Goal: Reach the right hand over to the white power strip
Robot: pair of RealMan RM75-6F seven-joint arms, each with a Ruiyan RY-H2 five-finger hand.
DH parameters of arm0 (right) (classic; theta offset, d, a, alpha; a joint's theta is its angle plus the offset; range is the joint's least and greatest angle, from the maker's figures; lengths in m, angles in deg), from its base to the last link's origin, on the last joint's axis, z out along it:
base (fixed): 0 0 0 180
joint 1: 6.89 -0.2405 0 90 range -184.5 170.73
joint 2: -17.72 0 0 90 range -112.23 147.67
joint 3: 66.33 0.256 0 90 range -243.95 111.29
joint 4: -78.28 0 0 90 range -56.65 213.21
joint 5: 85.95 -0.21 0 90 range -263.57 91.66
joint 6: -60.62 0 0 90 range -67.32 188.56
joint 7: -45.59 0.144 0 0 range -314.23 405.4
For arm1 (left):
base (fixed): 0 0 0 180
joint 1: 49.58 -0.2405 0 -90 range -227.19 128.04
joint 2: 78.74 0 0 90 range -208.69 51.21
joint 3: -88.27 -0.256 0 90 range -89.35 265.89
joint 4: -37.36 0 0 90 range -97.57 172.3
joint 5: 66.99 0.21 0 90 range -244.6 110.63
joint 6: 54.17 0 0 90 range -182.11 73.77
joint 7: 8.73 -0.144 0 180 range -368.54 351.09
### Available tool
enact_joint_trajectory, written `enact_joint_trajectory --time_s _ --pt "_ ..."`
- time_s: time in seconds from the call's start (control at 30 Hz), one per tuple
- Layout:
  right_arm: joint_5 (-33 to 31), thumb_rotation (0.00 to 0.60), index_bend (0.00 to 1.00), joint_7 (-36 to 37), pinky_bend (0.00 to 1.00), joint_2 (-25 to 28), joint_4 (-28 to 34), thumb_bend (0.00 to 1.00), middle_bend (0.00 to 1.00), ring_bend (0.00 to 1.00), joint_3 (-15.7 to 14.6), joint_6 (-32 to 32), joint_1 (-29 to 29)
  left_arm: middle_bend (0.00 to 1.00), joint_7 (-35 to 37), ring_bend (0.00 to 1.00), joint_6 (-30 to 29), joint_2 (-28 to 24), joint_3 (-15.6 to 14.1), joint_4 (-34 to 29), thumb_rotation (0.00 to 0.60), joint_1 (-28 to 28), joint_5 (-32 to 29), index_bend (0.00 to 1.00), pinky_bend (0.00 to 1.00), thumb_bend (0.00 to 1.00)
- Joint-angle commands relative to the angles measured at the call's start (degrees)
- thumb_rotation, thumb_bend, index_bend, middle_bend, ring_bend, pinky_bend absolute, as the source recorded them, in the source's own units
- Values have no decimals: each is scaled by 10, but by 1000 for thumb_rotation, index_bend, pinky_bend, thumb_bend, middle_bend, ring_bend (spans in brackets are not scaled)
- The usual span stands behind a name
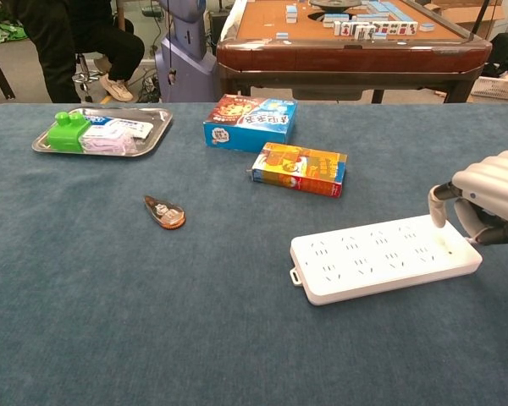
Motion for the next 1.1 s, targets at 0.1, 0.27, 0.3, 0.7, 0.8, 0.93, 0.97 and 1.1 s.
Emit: enact_joint_trajectory --time_s 0.1,0.27,0.3,0.7,0.8,0.93,0.97,1.1 --pt "-4 600 434 -2 1000 -3 -2 1000 954 1000 -5 -1 -3 520 0 494 0 0 0 0 600 0 -1 449 720 295" --pt "-9 600 434 -4 1000 -5 -5 1000 954 1000 -8 -2 -5 520 0 494 0 0 0 0 600 0 -1 449 720 295" --pt "-10 600 434 -5 1000 -5 -6 1000 954 1000 -9 -2 -6 520 0 494 0 0 0 0 600 0 0 449 720 295" --pt "-16 600 435 -6 1000 -13 -14 1000 954 1000 -15 -1 -11 520 1 494 -1 -1 1 -1 600 -1 -1 449 720 295" --pt "-17 600 434 -6 1000 -14 -15 1000 954 1000 -17 -2 -13 520 2 495 -1 -1 1 -1 600 -1 -1 449 720 295" --pt "-20 600 434 -8 1000 -18 -18 1000 954 1000 -20 -4 -14 520 3 495 -2 -2 1 -1 600 -2 -1 449 720 295" --pt "-22 600 434 -9 1000 -19 -20 1000 954 1000 -21 -5 -15 520 4 495 -2 -2 1 -1 600 -2 -1 449 720 295" --pt "-28 600 434 -12 1000 -22 -25 1000 954 1000 -24 -10 -17 520 4 494 -2 -2 1 -1 600 -2 -1 448 720 295"
